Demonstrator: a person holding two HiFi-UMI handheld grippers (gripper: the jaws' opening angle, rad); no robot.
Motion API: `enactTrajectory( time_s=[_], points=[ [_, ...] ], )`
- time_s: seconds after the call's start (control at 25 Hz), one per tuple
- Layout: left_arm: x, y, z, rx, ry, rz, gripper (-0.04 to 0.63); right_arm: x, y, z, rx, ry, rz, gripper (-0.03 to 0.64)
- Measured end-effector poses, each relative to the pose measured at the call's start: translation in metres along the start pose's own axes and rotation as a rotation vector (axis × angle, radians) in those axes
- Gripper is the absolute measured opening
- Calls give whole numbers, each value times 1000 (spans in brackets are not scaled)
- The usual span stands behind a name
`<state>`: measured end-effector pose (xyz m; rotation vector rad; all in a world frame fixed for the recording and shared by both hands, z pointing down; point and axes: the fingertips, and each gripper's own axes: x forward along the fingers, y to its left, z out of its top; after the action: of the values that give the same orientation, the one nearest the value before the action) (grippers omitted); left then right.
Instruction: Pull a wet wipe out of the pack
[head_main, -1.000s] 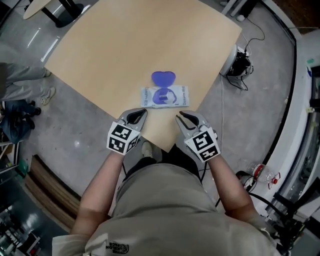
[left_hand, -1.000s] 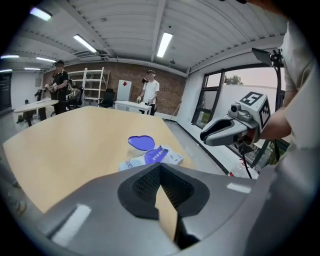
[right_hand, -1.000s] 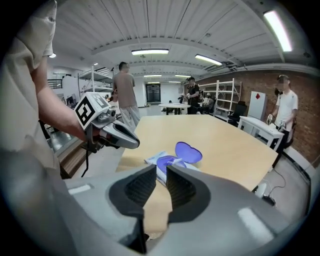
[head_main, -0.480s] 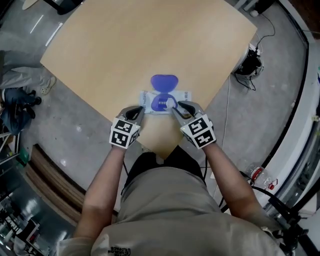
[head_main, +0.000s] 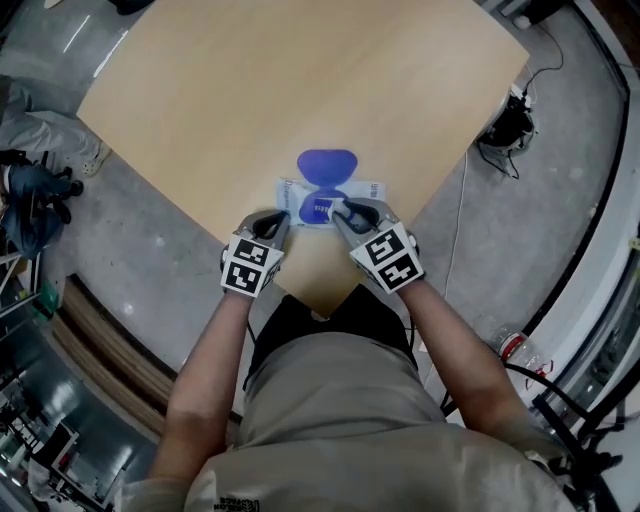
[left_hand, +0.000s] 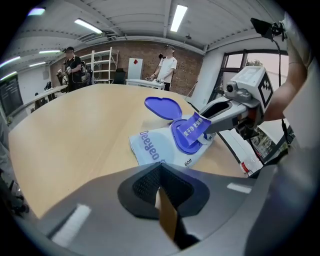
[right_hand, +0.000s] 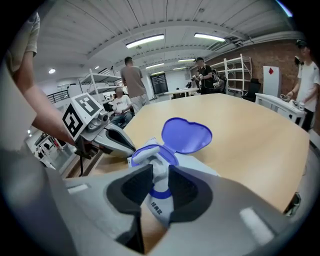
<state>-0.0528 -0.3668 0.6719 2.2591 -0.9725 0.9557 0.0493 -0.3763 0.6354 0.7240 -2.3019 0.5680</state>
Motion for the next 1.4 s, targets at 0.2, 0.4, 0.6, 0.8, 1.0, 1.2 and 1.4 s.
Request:
enactTrajectory(
  time_s=[0.2, 0.4, 0.6, 0.8, 1.0, 1.2, 1.4],
  points=[
    [8, -1, -1, -13, 25, 8, 6, 3, -1, -3, -1, 5, 16, 52],
    [9, 0, -2, -9, 16, 15, 6, 0, -7, -4, 7, -12, 14, 11],
    [9, -1, -3, -4, 22, 26, 6, -6, -14, -5, 20, -26, 16, 8],
    [9, -1, -4, 18, 34, 36, 5, -14, -25, -9, 38, -36, 4, 6],
    [8, -2, -3, 18, 40, 40, 6, -24, -36, -12, 57, -51, -17, 6],
    [8, -3, -3, 0, 53, 44, 6, -38, -59, -17, 85, -61, -59, 5],
    [9, -2, -3, 7, 57, 57, 5, -53, -85, -23, 106, -77, -110, 5]
  ],
)
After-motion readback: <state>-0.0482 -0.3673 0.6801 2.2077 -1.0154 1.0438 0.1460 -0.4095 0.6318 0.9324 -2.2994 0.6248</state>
